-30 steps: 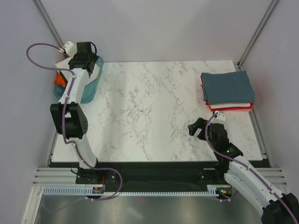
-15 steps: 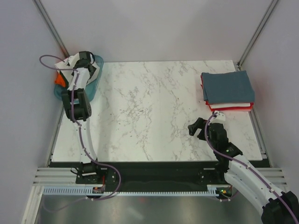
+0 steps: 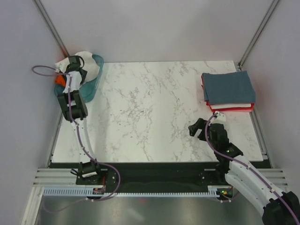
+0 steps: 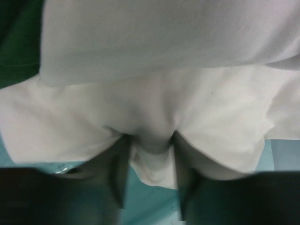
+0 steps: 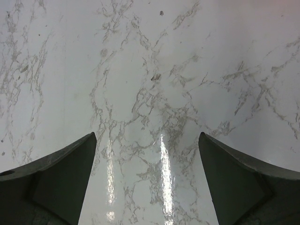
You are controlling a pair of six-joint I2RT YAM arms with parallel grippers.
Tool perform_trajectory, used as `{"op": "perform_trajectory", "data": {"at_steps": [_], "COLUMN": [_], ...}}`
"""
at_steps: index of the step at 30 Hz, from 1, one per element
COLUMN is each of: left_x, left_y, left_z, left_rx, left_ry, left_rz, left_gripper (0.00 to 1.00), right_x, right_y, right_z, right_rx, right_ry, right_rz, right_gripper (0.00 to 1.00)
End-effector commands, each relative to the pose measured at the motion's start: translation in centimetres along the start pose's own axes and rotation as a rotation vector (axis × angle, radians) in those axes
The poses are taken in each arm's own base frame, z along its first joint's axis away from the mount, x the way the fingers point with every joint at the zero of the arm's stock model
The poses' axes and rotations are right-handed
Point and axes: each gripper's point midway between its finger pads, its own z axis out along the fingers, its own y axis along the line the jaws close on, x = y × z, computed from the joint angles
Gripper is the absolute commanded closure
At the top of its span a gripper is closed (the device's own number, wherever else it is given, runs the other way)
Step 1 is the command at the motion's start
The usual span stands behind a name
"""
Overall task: Fold and stack the t-shirts
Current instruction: Grab the tshirt from the pile, then move the tshirt to the center of the board
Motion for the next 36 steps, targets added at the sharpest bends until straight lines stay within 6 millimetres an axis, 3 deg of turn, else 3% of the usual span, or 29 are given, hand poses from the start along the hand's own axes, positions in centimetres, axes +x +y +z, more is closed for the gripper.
{"op": "perform_trajectory", "data": {"at_steps": [1, 3, 4, 5, 8, 9, 11, 16, 18, 19, 22, 24, 25, 26, 30, 31, 33, 34, 35, 36], "left_x": [2.4, 2.2, 2.0, 1.4, 0.0, -1.4, -2.5, -8.0, -8.9, -10.2, -12.4, -14.4, -15.1, -15.7, -18.1, -18.0, -16.0, -15.0, -12.9, -11.1], "left_y": [-0.1, -0.8, -1.2, -2.0, -4.4, -6.2, -7.9, -12.3, -13.4, -14.9, -17.2, -19.9, -20.3, -20.9, -21.2, -21.3, -21.6, -21.6, -21.8, -21.2], "left_z": [2.4, 2.3, 2.1, 1.5, -0.1, -1.7, -3.6, -12.1, -14.7, -18.4, -24.3, -31.4, -33.4, -37.3, -47.9, -49.8, -54.8, -56.1, -58.3, -59.2], "left_rx": [0.028, 0.057, 0.074, 0.100, 0.188, 0.249, 0.298, 0.451, 0.502, 0.562, 0.661, 0.821, 0.842, 0.889, 1.036, 1.082, 1.205, 1.243, 1.294, 1.314], "left_ry": [0.065, 0.064, 0.060, 0.053, 0.037, 0.011, -0.018, -0.106, -0.132, -0.165, -0.272, -0.366, -0.414, -0.449, -0.554, -0.548, -0.484, -0.438, -0.382, -0.320], "left_rz": [-0.050, -0.059, -0.062, -0.068, -0.079, -0.082, -0.081, -0.168, -0.186, -0.189, -0.148, -0.128, -0.095, -0.098, -0.123, -0.129, -0.122, -0.138, -0.137, -0.129], "left_gripper": [0.62, 0.78, 0.93, 0.98, 0.98, 0.98, 0.98, 0.98, 0.98, 0.98, 0.98, 0.98, 0.98, 0.98, 0.98, 0.98, 0.98, 0.98, 0.98, 0.98], "right_x": [-1.3, -1.2, -1.1, -1.2, -1.3, -1.2, -1.2, -1.2, -1.1, -1.2, -1.1, -1.2, -1.1, -1.1, -1.2, -1.2, -1.1, -1.1, -1.2, -1.2], "right_y": [1.2, 1.4, 1.2, 1.2, 1.1, 1.1, 1.0, 1.1, 1.1, 1.2, 1.1, 1.2, 1.2, 1.2, 1.2, 1.2, 1.1, 1.1, 1.1, 1.1], "right_z": [0.1, 0.1, 0.2, 0.2, 0.3, 0.3, 0.3, 0.4, 0.4, 0.4, 0.4, 0.4, 0.4, 0.4, 0.4, 0.4, 0.4, 0.4, 0.4, 0.4], "right_rx": [-0.042, -0.047, -0.039, -0.040, -0.031, -0.032, -0.027, -0.029, -0.031, -0.033, -0.030, -0.035, -0.036, -0.036, -0.035, -0.035, -0.030, -0.030, -0.030, -0.029], "right_ry": [-0.034, -0.031, -0.027, -0.031, -0.031, -0.031, -0.029, -0.027, -0.026, -0.027, -0.025, -0.025, -0.024, -0.022, -0.025, -0.025, -0.025, -0.023, -0.025, -0.026], "right_rz": [0.000, -0.006, -0.006, -0.008, -0.006, -0.009, -0.009, -0.011, -0.010, -0.012, -0.010, -0.010, -0.012, -0.010, -0.012, -0.012, -0.010, -0.013, -0.011, -0.011], "right_gripper": [0.02, 0.02, 0.02, 0.02, 0.02, 0.02, 0.02, 0.02, 0.02, 0.02, 0.02, 0.02, 0.02, 0.02, 0.02, 0.02, 0.02, 0.02, 0.02, 0.03]}}
